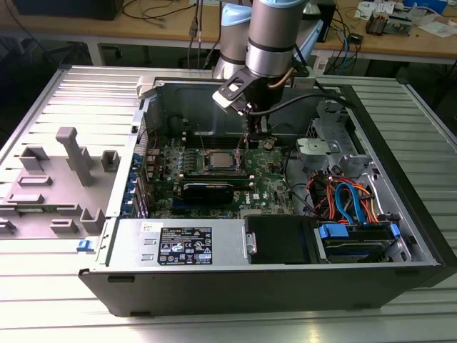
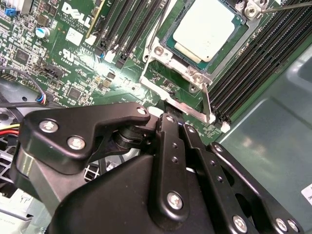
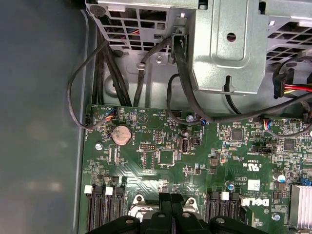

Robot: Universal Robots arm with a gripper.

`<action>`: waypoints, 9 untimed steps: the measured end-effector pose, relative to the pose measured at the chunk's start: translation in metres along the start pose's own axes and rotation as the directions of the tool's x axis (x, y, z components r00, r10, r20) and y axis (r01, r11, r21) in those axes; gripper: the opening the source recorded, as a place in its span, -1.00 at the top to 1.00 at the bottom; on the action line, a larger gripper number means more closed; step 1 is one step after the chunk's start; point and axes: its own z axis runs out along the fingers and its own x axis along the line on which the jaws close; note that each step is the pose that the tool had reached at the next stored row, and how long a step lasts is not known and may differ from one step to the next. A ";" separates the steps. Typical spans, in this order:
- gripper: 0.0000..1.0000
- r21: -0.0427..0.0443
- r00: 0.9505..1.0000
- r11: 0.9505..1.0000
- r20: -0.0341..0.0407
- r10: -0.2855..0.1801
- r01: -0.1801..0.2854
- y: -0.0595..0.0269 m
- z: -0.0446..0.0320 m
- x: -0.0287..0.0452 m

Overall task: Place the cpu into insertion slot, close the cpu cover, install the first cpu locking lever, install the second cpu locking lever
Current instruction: 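Close the cpu cover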

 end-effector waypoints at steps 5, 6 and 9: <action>0.79 0.000 1.000 1.000 0.000 0.000 0.000 -0.0009 0.0000 0.0001; 0.79 0.000 1.000 1.000 0.000 0.000 0.000 -0.0009 0.0000 0.0001; 0.79 0.000 1.000 1.000 0.000 0.000 0.000 -0.0017 0.0001 0.0001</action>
